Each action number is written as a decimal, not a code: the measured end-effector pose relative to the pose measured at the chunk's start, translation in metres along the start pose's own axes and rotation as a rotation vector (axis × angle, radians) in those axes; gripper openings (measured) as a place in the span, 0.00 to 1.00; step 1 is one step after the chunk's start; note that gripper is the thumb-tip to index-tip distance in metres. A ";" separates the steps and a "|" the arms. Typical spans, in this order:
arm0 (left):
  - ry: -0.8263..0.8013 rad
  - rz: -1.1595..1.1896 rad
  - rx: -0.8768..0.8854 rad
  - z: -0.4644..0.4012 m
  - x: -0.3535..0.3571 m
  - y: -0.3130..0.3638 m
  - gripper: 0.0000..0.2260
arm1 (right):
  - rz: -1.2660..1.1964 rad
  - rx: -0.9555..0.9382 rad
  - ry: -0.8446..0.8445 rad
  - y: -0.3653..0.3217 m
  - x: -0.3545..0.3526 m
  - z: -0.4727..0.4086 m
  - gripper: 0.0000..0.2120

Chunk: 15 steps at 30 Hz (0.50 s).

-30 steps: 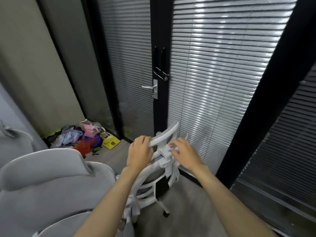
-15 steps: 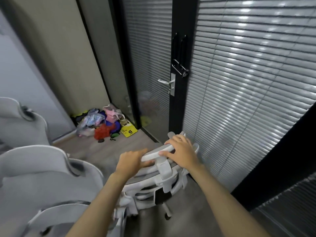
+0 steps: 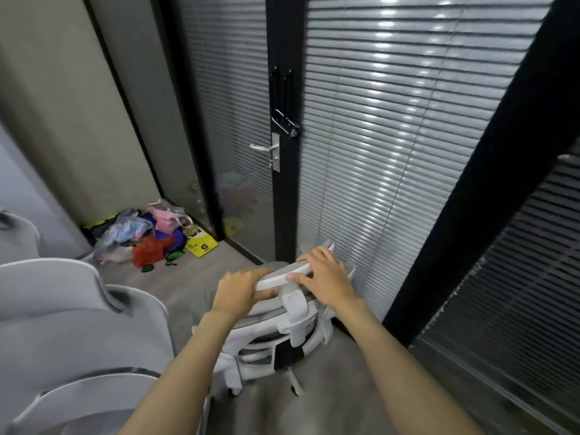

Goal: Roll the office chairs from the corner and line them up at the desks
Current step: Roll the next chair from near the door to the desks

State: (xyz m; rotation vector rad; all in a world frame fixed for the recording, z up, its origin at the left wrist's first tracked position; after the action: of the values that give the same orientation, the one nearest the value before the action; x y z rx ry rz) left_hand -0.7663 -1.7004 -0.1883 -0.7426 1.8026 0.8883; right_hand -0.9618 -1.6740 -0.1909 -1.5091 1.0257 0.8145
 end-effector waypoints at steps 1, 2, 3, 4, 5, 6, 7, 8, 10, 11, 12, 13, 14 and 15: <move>0.007 0.018 0.031 0.005 -0.001 0.009 0.22 | 0.002 0.034 -0.001 0.002 -0.004 0.013 0.31; 0.019 0.041 0.062 0.011 -0.003 0.019 0.22 | 0.001 0.066 0.001 0.004 -0.008 0.027 0.31; 0.032 0.063 0.094 0.018 -0.004 0.028 0.22 | 0.002 0.094 0.008 0.005 -0.013 0.042 0.31; 0.042 0.085 0.120 0.025 -0.004 0.038 0.22 | 0.006 0.119 0.019 0.007 -0.017 0.059 0.30; 0.047 0.100 0.143 0.034 -0.003 0.048 0.21 | 0.011 0.137 0.034 0.008 -0.021 0.078 0.29; 0.057 0.107 0.162 0.043 0.000 0.057 0.21 | 0.013 0.154 0.052 0.010 -0.025 0.097 0.28; 0.074 0.108 0.178 0.054 0.004 0.067 0.20 | 0.013 0.172 0.072 0.011 -0.028 0.117 0.28; 0.090 0.106 0.193 0.064 0.008 0.076 0.20 | 0.013 0.197 0.091 0.012 -0.032 0.136 0.28; 0.107 0.115 0.212 0.086 0.013 0.095 0.20 | 0.043 0.247 0.114 0.013 -0.038 0.173 0.28; 0.108 0.122 0.225 0.097 0.015 0.106 0.20 | 0.070 0.265 0.126 0.013 -0.041 0.192 0.29; 0.104 0.131 0.244 0.109 0.015 0.116 0.20 | 0.097 0.281 0.140 0.014 -0.044 0.211 0.30; 0.094 0.143 0.262 0.121 0.015 0.126 0.21 | 0.118 0.301 0.151 0.014 -0.046 0.232 0.30; 0.077 0.156 0.275 0.134 0.015 0.137 0.21 | 0.128 0.324 0.161 0.015 -0.047 0.253 0.31; 0.059 0.168 0.285 0.147 0.014 0.147 0.22 | 0.134 0.344 0.174 0.014 -0.049 0.274 0.32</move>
State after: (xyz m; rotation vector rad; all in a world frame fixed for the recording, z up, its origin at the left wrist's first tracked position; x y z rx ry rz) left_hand -0.8171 -1.4995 -0.2061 -0.4447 2.0141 0.7009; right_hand -0.9848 -1.3967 -0.2014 -1.2408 1.3339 0.5680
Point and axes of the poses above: each hand's wrist, its own z-axis away from the middle knuckle, its own x-axis out of the palm, y = z × x, the point moved 8 cm from there along -z, towards the middle knuckle, and after that the axes turned 3 degrees about z, right-handed, at the moved point
